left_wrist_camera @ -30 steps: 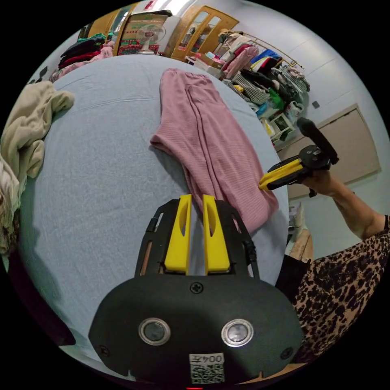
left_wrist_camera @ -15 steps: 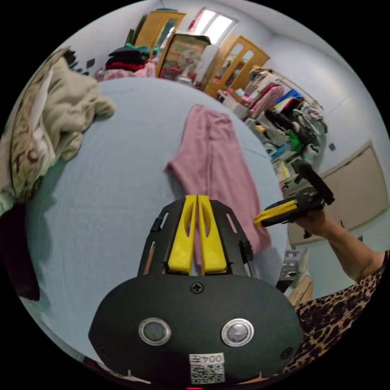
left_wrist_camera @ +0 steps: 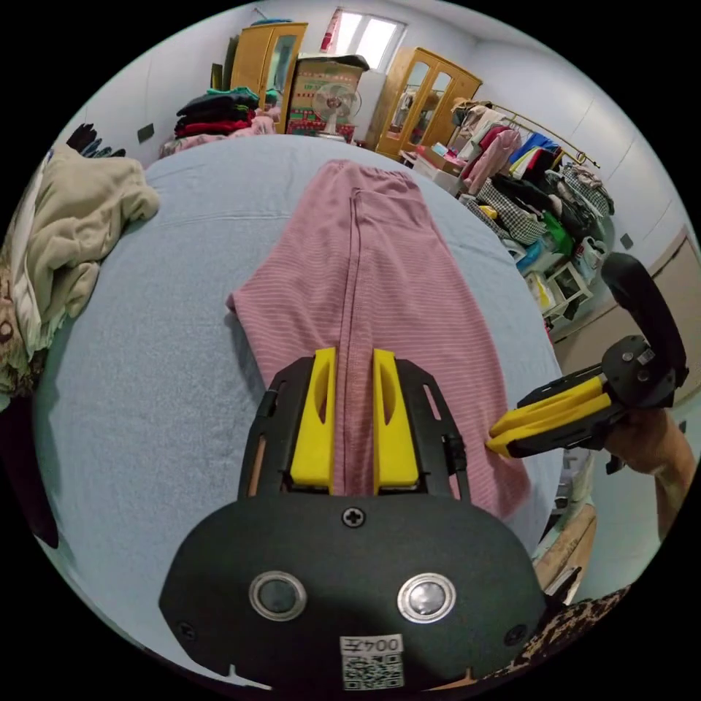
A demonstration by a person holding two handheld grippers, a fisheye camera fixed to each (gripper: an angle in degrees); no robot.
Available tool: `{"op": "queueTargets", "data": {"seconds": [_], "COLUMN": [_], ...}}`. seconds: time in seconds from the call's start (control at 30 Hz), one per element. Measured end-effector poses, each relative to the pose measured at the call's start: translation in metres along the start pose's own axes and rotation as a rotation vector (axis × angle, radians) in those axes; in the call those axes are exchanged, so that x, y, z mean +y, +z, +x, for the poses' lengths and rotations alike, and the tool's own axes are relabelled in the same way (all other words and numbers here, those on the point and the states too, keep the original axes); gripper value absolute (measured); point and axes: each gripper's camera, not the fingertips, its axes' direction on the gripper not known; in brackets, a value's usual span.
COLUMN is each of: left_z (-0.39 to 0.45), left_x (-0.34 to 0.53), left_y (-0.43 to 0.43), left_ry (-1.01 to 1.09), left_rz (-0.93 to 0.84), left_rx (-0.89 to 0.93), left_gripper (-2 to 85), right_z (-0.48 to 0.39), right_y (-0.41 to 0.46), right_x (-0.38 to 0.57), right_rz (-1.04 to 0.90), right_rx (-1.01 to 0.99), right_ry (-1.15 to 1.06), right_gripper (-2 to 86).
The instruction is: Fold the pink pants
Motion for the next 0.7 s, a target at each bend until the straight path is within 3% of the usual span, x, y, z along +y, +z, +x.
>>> {"op": "queueTargets", "data": {"seconds": [0.4, 0.57, 0.7], "left_z": [-0.002, -0.028, -0.025], "left_x": [0.007, 0.000, 0.006], "left_y": [0.006, 0.003, -0.031], "left_ry": [-0.033, -0.090, 0.073], "left_rz": [-0.001, -0.079, -0.027], "left_rx": [0.028, 0.220, 0.195], "left_gripper": [6.4, 3.2, 1.3], "right_z": [0.020, 0.029, 0.045], "right_y": [0.035, 0.056, 0.072], "right_x": [0.013, 0.028, 0.046], "right_rz": [-0.004, 0.031, 0.105], "right_rx": [0.039, 0.054, 0.011], "right_ry": [0.030, -0.012, 0.060], "right_gripper": [4.5, 5.2, 4.5]}}
